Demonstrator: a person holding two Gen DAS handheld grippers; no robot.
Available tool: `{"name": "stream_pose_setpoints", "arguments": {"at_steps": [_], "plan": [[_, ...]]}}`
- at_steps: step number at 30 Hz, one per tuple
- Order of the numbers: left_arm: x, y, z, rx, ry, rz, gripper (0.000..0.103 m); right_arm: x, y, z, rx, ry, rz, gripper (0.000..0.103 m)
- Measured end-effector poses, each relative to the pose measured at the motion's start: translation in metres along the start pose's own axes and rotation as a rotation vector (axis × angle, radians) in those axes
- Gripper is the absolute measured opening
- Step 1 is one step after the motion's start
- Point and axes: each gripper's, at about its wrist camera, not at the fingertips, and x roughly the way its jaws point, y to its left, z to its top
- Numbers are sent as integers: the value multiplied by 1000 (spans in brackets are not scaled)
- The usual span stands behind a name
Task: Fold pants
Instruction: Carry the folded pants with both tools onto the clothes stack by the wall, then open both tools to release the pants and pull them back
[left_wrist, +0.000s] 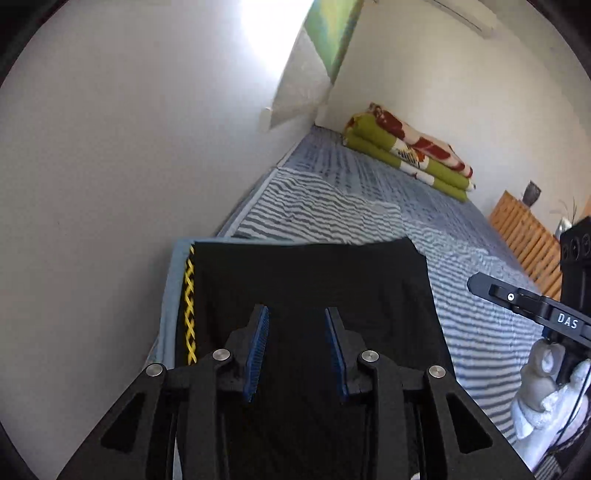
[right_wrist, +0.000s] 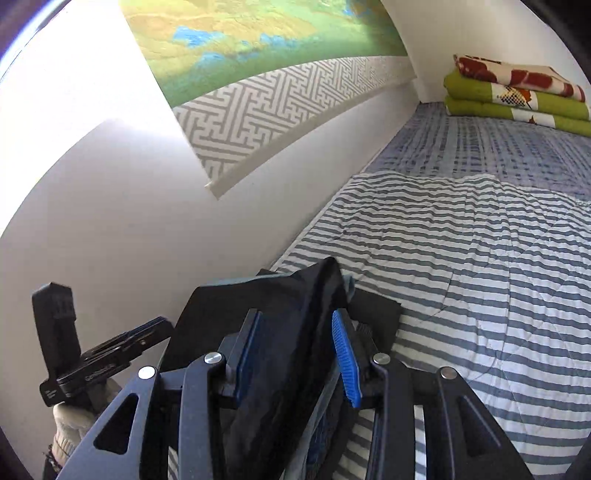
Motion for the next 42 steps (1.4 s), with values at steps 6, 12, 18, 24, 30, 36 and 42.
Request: {"name": "stream_pose_setpoints", "arguments": {"at_steps": [6,12,18,24,30,36,42], "plan": [[49,-41,-54,70,195,137,40,-1,39,-70,-158,157,-47,36],[46,-84,-107,106,234,254,41,-31,26,-120,-123,295,-132,36],[-9,-159,-142,127,125,253,42,-134,27,-149,-110,252,-121,36],[-68,-271,-169,179,6,185,54,-253,35,-178,-105,174,-109,36],[-120,-356,-195,240,-79,147,71,-360,26,-206,-61,83,-133,43],[-201,-399,-234,281,-124,132,93,-434,15,-240,-34,22,-189,50],[-287,-423,-268,305,-143,114,100,-490,15,-267,-10,-31,-217,57]]}}
